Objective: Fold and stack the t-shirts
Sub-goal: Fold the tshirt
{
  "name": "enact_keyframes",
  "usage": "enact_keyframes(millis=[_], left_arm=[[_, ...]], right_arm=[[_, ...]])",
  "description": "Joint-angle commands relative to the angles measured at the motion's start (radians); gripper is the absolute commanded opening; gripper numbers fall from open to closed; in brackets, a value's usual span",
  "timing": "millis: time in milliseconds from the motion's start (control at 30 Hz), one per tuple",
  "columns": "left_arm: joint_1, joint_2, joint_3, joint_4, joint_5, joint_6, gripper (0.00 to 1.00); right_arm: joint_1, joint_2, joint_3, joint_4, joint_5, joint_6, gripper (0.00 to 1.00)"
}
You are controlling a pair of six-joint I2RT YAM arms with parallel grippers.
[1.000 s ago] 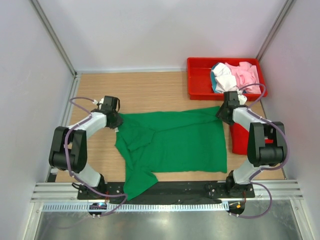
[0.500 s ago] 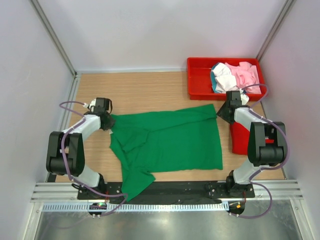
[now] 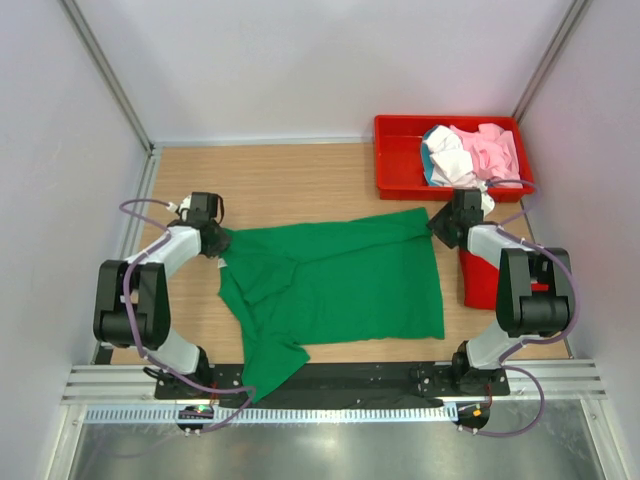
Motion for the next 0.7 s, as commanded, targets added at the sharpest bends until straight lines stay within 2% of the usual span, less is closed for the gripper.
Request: enact_keyframes(millis=[0, 167, 300, 467, 667], left_arm=[[0.004, 0.019, 0.049, 0.017, 0.0, 0.022, 0.0], [0.006, 0.019, 0.052, 0.017, -0.005, 0.022, 0.0], [0.004, 0.016, 0.052, 0.017, -0.011, 0.025, 0.0], [0.006, 0.018, 0.054, 0.016, -0.011, 0.029, 0.0], [0.009, 0.012, 0.056, 0.016, -0.014, 0.033, 0.0]], right_arm=[[-0.001, -0.019, -0.021, 0.098, -0.03, 0.05, 0.5], [0.001, 0.023, -0.014, 0.084, -0.019, 0.058, 0.49], [0.001, 0.029, -0.021, 0.099, -0.008, 0.055, 0.41], [0.001, 0.069, -0.008, 0.091, 0.006, 0.032, 0.4], [0.001, 0.08, -0.023, 0.137, 0.021, 0.035, 0.32]])
